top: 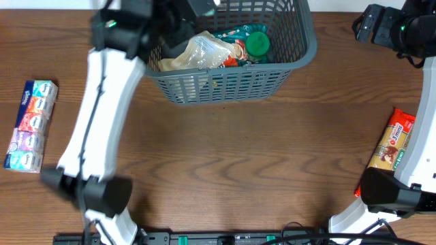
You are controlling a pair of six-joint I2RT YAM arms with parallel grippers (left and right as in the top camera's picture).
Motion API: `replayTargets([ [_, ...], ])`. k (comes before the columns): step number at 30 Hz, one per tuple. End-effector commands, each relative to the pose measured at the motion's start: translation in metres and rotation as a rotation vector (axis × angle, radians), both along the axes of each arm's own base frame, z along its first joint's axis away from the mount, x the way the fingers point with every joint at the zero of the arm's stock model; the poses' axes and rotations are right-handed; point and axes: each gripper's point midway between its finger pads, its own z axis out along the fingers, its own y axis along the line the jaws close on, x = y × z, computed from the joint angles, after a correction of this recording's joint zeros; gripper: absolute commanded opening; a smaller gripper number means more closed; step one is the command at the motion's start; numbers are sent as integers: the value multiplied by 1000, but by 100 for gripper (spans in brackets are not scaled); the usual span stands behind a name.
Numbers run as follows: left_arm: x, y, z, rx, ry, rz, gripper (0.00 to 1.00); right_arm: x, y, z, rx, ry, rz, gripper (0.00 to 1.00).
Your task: Pack container
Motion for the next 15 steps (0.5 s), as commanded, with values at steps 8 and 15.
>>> replayTargets([
  [8, 29, -12, -136, 73, 279, -21, 25, -1, 5, -8, 4, 31, 18, 99],
  [15, 28, -12, -153, 75, 330, -4, 96, -1, 5, -7, 3, 29, 18, 99],
])
